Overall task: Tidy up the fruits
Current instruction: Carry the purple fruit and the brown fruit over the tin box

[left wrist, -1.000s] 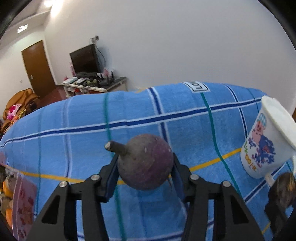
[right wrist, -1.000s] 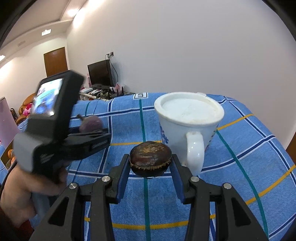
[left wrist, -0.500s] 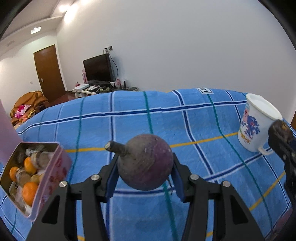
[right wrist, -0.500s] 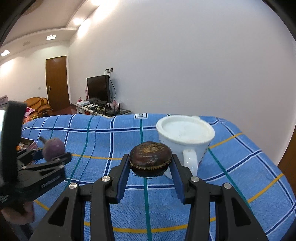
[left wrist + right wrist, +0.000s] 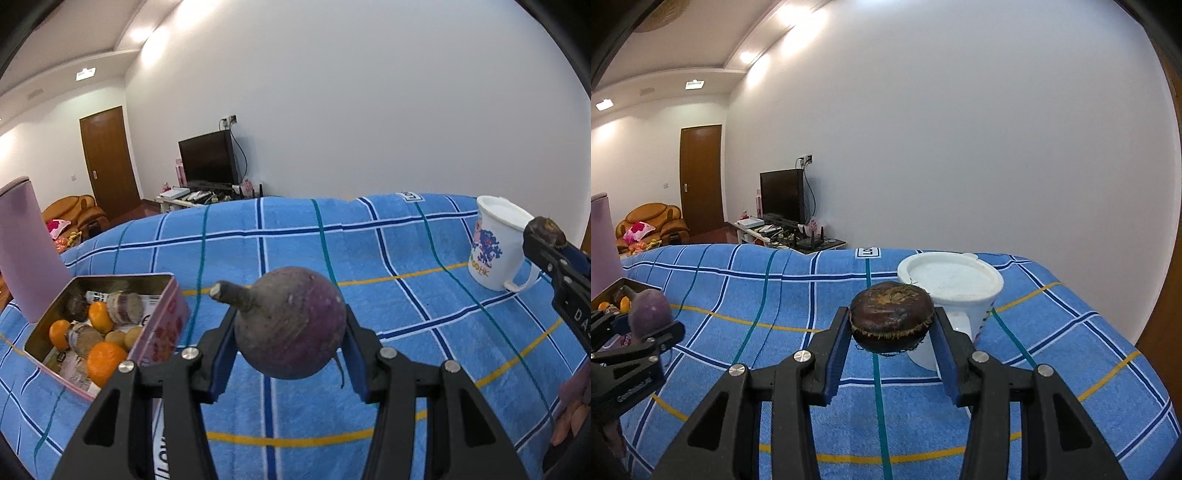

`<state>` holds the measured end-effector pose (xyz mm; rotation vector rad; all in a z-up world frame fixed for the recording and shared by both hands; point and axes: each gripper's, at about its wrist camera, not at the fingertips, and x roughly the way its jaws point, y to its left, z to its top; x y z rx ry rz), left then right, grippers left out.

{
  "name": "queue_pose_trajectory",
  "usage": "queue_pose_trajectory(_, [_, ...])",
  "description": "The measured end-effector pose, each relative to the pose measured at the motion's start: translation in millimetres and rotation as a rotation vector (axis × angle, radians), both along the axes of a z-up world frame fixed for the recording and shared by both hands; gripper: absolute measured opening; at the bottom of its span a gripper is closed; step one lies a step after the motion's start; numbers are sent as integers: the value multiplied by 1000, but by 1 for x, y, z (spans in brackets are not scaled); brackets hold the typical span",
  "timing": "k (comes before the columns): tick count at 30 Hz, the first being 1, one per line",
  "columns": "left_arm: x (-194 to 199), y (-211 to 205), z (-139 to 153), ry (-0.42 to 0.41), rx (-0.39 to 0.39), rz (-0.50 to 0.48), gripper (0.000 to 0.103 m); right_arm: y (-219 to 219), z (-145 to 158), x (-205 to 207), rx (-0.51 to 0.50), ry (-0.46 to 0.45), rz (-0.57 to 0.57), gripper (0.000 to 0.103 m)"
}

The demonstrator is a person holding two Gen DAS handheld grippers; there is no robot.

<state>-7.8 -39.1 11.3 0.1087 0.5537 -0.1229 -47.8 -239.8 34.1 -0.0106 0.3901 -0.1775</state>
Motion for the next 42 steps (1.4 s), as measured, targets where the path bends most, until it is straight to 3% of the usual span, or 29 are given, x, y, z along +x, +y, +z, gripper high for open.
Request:
queue_pose_trajectory(29, [-17, 38, 2, -21, 7, -1, 53, 27, 0, -37, 24, 32, -34, 45])
queue_pose_trajectory(42, [-16, 62, 0, -6, 5, -1, 53, 61, -7, -29, 65, 91, -4, 45])
